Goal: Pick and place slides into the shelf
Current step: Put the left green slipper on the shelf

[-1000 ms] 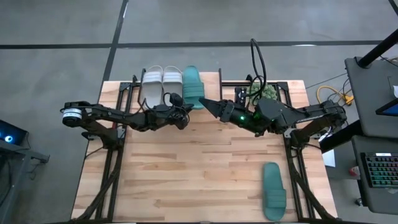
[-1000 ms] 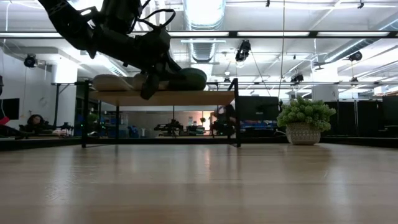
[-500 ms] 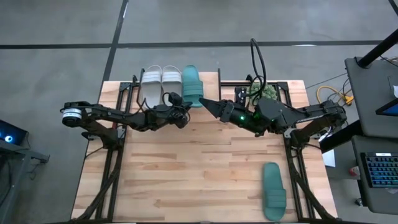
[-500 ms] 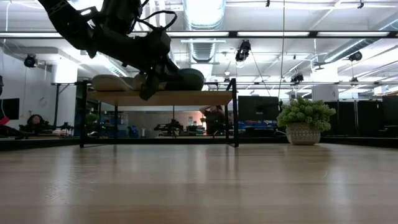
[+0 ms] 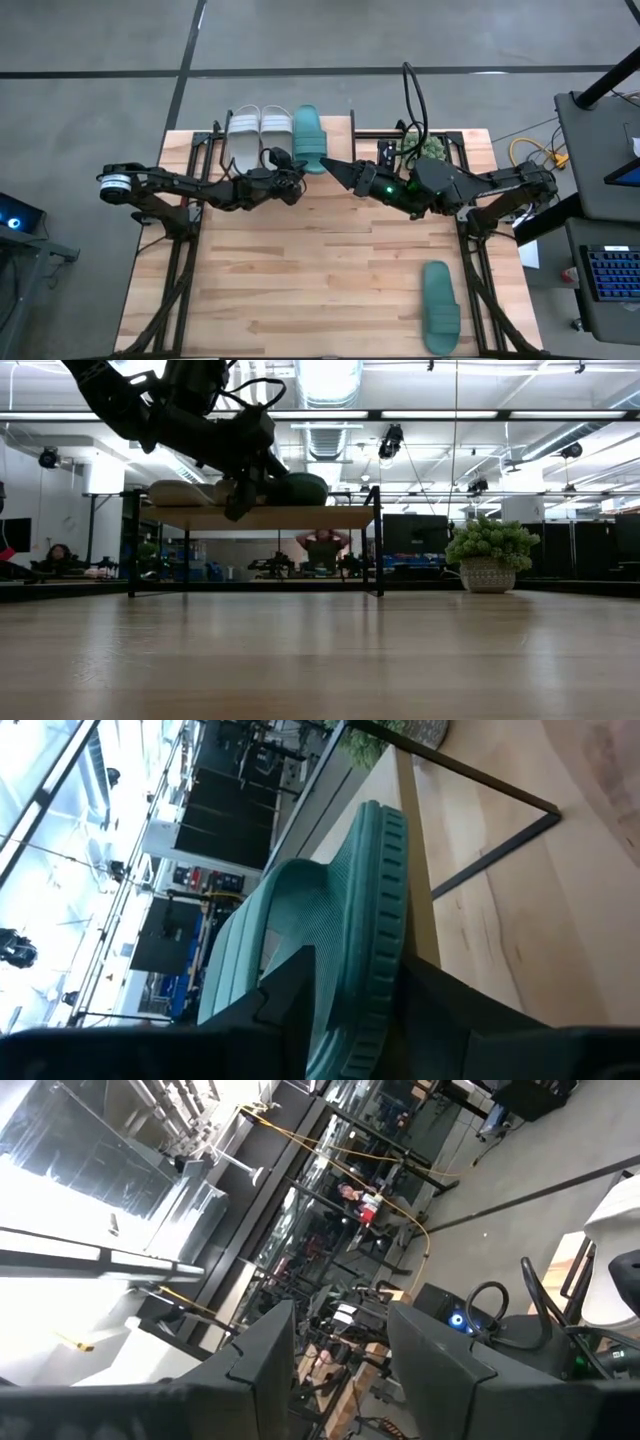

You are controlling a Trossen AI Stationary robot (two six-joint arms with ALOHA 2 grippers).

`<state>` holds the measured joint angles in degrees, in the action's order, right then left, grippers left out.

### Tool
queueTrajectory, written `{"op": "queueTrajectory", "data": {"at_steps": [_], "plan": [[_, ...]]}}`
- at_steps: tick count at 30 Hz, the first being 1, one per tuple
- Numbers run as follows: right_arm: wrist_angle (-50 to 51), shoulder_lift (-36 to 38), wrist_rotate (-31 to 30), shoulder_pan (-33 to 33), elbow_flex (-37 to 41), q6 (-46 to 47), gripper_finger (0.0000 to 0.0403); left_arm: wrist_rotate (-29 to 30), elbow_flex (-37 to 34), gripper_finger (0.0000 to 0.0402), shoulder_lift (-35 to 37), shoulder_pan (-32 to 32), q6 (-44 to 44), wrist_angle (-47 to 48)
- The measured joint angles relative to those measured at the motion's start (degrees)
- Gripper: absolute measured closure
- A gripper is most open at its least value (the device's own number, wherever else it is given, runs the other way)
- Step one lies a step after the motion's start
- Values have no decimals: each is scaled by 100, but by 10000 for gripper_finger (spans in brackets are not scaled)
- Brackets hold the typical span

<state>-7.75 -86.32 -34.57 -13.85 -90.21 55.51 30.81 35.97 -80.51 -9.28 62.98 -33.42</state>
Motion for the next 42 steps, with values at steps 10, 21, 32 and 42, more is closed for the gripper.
{"op": "queueTrajectory", "data": {"at_steps": [10, 21, 32, 42], "plan": [[19, 0, 2, 0, 0, -2, 250, 20, 4, 289, 0, 84, -537, 450], [28, 0, 35, -1, 0, -2, 250, 224, 4, 289, 11, 158, -559, 396], [155, 0, 48, -1, 1, 86, 250, 374, 4, 289, 480, 436, -557, 388], [155, 0, 48, -2, 0, 101, 250, 563, 4, 289, 544, 542, -607, 521]]}}
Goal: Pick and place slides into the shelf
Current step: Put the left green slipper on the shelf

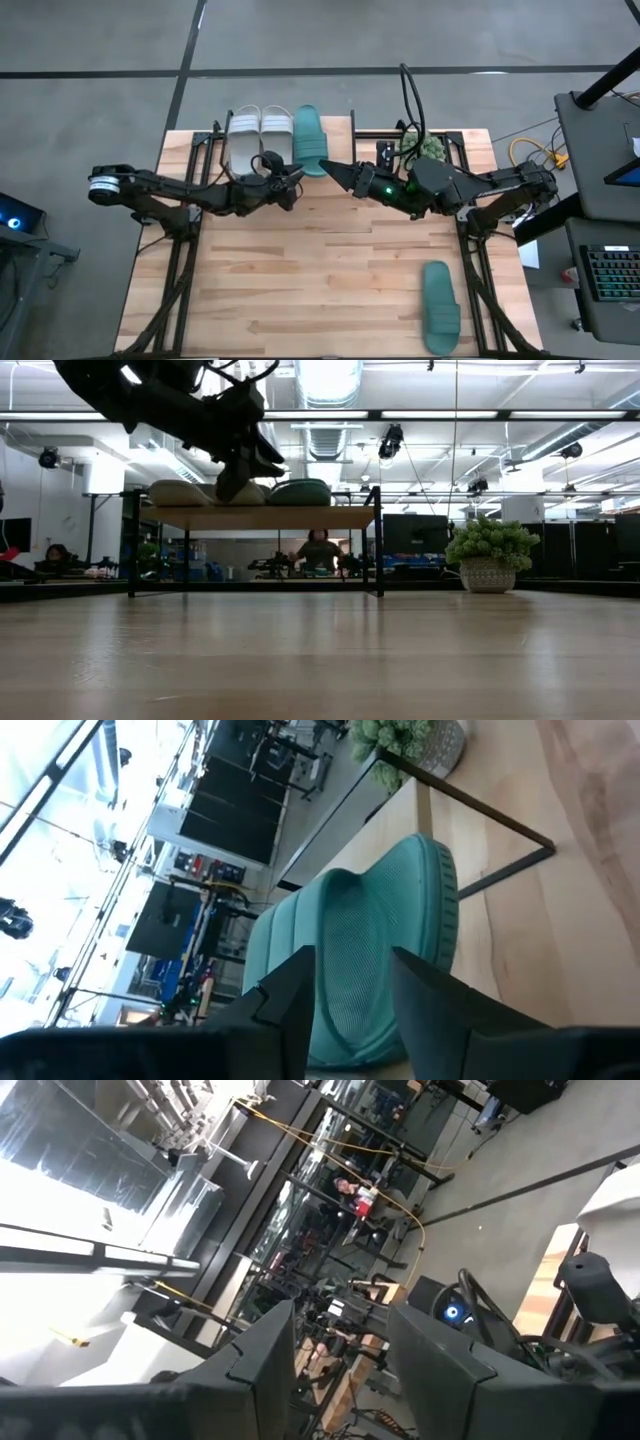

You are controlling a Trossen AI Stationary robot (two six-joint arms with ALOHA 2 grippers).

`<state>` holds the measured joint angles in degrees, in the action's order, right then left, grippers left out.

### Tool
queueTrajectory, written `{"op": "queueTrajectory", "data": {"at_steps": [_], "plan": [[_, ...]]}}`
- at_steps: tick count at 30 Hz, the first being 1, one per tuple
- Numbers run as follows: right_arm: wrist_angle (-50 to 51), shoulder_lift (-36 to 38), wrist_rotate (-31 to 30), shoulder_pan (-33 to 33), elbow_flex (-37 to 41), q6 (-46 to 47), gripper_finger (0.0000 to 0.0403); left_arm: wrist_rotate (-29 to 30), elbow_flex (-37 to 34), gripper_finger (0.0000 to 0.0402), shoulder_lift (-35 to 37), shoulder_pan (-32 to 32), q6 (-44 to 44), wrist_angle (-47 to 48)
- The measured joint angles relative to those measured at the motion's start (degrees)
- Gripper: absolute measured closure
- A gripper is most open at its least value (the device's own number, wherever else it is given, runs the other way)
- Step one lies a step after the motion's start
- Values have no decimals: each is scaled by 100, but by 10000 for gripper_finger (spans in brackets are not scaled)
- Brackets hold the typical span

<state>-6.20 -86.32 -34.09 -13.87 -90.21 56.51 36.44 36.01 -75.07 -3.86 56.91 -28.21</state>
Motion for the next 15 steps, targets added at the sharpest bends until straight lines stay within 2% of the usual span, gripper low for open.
{"op": "queueTrajectory", "data": {"at_steps": [10, 15], "plan": [[256, 0, -3, 1, 0, -155, 250, 499, 0, 289, 170, 555, -256, 77], [448, 1, -43, 2, 1, -173, 250, 1128, 4, 289, 323, 852, -257, 66]]}}
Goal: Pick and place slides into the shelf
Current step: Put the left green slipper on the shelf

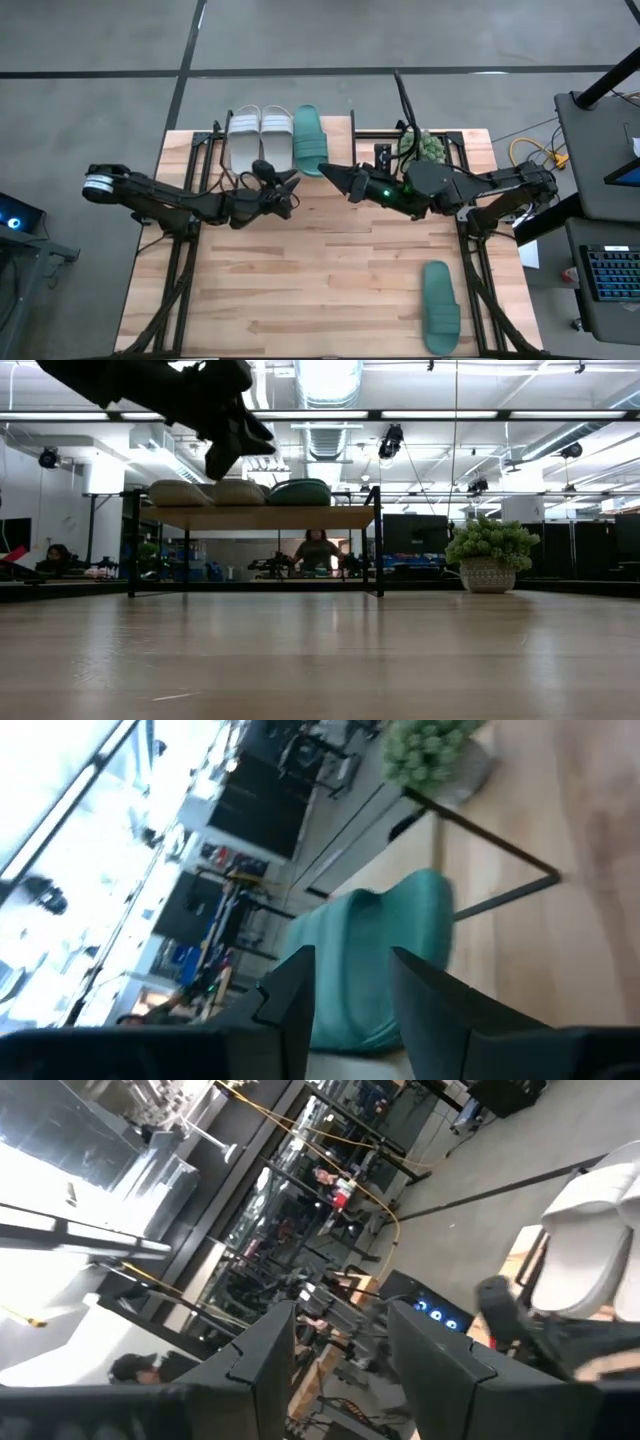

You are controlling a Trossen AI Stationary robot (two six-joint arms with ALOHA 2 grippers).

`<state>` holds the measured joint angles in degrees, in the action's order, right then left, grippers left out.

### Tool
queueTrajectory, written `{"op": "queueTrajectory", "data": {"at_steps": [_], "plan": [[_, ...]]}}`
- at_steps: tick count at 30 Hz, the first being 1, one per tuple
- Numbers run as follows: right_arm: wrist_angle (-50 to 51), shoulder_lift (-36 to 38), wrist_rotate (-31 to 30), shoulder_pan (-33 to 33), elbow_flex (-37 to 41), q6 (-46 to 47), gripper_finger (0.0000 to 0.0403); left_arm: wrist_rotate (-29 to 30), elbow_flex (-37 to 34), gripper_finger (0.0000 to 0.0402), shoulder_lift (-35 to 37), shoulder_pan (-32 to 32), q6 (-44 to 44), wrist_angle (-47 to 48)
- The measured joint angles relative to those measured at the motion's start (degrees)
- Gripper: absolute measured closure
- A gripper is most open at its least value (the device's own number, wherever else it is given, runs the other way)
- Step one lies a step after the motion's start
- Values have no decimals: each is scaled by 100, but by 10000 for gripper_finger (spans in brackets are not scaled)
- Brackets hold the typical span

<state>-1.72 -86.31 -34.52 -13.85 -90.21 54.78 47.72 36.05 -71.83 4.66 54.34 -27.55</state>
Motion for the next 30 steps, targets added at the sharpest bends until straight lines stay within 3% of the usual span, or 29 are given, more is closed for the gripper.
{"op": "queueTrajectory", "data": {"at_steps": [10, 17, 27, 30], "plan": [[29, 1, -74, -2, 0, -392, 250, 1198, 338, 289, 381, 555, 31, -44], [184, 1, -177, 0, 0, -581, 250, 2413, 601, 289, 601, 902, 40, -35], [1549, 169, -163, 23, 2, -531, 250, 4088, 1177, 289, 696, 1489, 46, -46], [2226, 340, -157, 107, 2, -329, 250, 4230, 1429, 289, 644, 1671, -30, -39]]}}
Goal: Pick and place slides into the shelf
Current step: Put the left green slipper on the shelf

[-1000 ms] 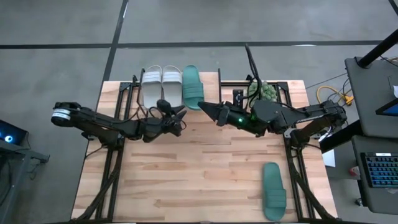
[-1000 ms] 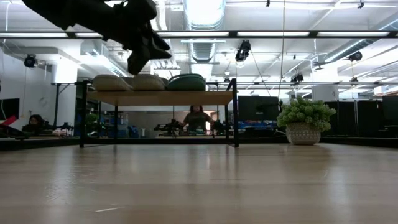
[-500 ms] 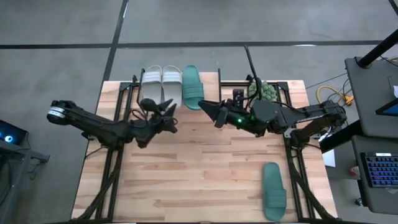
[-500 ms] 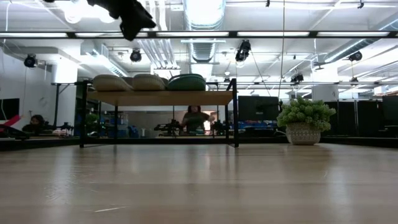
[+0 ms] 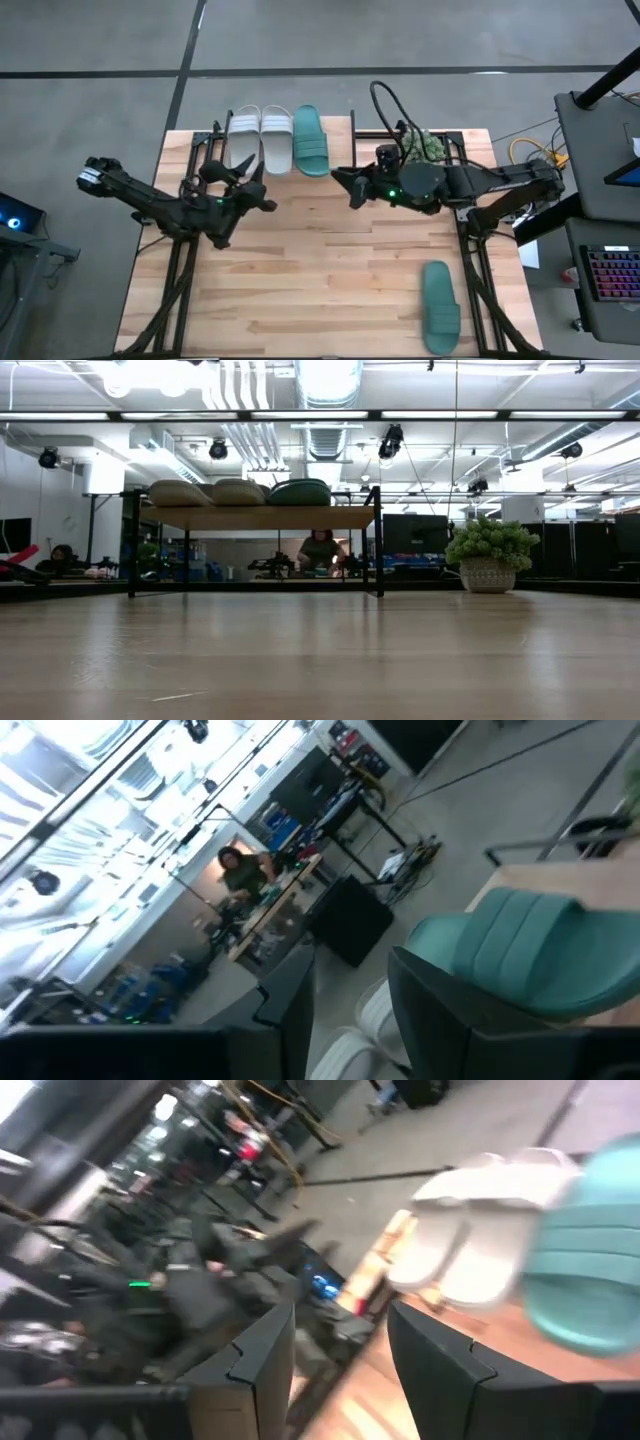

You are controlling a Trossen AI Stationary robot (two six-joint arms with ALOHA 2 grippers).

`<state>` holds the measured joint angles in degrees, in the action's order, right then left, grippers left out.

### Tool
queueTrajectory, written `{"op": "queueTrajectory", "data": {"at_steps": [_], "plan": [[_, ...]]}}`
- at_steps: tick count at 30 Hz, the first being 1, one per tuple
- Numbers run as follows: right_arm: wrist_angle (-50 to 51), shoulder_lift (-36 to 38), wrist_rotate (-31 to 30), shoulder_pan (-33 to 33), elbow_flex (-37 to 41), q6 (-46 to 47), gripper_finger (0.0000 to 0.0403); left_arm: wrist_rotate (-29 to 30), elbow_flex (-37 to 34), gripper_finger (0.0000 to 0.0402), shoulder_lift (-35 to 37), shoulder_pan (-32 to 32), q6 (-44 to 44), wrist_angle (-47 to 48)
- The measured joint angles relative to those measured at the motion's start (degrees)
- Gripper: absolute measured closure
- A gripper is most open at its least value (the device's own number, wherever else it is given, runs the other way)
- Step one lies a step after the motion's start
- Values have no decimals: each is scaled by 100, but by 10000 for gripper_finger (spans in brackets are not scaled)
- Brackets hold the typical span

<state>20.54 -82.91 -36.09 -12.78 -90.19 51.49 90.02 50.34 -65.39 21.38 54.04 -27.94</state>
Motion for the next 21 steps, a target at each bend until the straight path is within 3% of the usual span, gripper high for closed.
{"op": "queueTrajectory", "data": {"at_steps": [5, 10, 21], "plan": [[865, 231, 83, 149, 0, 125, 250, 6, 575, 289, -169, 309, -127, -51], [1461, 301, 619, 308, -2, 110, 250, 2, 1341, 289, -482, 541, -131, -188], [1868, 271, 936, 569, -1, -122, 250, 4, 3089, 289, -1278, 768, -75, -158]]}}
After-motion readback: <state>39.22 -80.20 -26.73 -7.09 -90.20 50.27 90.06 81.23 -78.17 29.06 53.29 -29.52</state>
